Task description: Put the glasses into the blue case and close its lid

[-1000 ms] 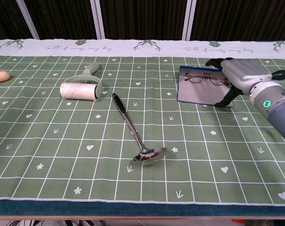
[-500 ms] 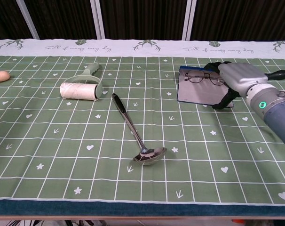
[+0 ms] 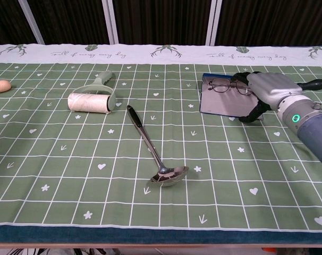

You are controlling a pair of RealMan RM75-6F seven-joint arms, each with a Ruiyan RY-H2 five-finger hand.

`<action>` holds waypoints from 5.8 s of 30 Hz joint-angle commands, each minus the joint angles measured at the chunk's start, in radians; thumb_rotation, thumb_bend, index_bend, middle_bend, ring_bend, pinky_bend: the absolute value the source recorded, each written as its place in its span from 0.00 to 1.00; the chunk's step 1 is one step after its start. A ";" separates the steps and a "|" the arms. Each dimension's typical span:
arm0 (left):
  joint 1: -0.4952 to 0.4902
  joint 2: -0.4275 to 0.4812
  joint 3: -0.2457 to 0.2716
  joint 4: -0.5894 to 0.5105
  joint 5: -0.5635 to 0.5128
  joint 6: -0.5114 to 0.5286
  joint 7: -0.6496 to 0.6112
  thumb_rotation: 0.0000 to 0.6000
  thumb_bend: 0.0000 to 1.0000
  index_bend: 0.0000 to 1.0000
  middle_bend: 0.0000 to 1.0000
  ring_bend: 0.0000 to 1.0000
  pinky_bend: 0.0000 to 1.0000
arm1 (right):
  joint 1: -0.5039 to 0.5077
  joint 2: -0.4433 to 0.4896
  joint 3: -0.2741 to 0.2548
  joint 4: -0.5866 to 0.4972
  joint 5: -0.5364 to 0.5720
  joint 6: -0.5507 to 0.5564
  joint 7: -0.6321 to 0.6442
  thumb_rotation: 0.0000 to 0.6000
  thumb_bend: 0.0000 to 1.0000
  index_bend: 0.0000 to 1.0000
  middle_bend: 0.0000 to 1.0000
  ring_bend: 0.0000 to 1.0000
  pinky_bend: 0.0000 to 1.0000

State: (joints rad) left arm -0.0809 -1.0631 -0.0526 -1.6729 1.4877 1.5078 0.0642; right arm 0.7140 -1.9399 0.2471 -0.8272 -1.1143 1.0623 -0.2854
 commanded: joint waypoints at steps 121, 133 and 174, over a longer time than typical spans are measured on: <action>0.002 0.016 -0.001 -0.022 -0.011 -0.007 0.003 1.00 0.32 0.18 0.00 0.00 0.00 | 0.061 -0.055 0.048 0.198 -0.139 0.010 0.256 1.00 0.59 0.68 0.17 0.14 0.22; 0.002 0.013 0.001 -0.018 -0.008 -0.009 0.007 1.00 0.32 0.19 0.00 0.00 0.00 | -0.079 0.202 0.017 -0.384 -0.021 -0.022 0.034 1.00 0.60 0.68 0.17 0.14 0.22; 0.003 0.011 0.002 -0.017 -0.006 -0.006 0.013 1.00 0.32 0.19 0.00 0.00 0.00 | 0.127 0.193 0.176 -0.297 0.343 -0.183 -0.113 1.00 0.61 0.68 0.16 0.14 0.22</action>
State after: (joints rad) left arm -0.0775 -1.0518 -0.0503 -1.6895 1.4816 1.5022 0.0774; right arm 0.8312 -1.7413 0.4186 -1.1389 -0.7816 0.8850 -0.3953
